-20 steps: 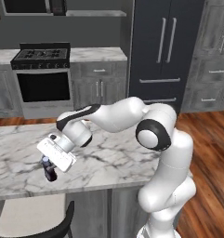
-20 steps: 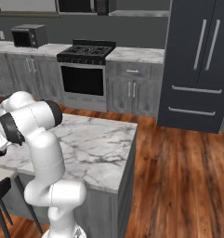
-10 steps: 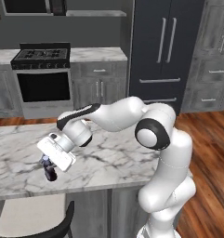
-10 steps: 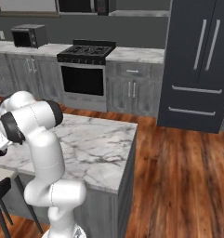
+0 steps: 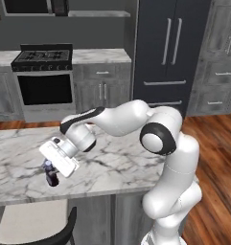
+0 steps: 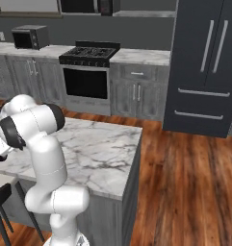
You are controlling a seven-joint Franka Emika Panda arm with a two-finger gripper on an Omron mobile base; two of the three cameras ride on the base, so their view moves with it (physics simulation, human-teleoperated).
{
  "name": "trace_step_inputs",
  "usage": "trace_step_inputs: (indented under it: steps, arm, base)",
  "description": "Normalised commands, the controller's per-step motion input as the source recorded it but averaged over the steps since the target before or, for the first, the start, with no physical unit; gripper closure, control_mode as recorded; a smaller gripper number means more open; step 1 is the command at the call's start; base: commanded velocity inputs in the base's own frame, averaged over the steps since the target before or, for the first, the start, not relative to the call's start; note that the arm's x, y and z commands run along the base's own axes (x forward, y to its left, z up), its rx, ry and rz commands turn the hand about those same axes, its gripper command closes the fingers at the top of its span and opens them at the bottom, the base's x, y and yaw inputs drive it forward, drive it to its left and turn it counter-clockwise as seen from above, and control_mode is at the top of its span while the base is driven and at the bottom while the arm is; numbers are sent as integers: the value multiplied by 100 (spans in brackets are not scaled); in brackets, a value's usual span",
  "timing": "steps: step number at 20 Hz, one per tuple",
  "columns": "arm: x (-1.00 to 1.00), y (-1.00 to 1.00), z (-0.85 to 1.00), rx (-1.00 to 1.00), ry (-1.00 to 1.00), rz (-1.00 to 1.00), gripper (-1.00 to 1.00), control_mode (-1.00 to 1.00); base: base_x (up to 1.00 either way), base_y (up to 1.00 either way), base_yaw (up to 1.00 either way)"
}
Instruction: Move the mayonnaise and condiment bottle from the cabinet to the dining counter.
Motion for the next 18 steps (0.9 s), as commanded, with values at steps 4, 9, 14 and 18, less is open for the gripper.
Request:
trace_step_inputs:
  steps: [4,9,14,18]
  arm:
    - [0,-24,-24,10,0,0,-100,-100]
    - [2,-24,-19,8,0,0,-100,-100]
    - [17,-13,-10,1,0,0,-100,-100]
    - [27,-9,-4,0,0,0,-100,-100]
  base:
    - [0,0,0]
    - [0,0,0]
    - [0,0,0]
    - [0,0,0]
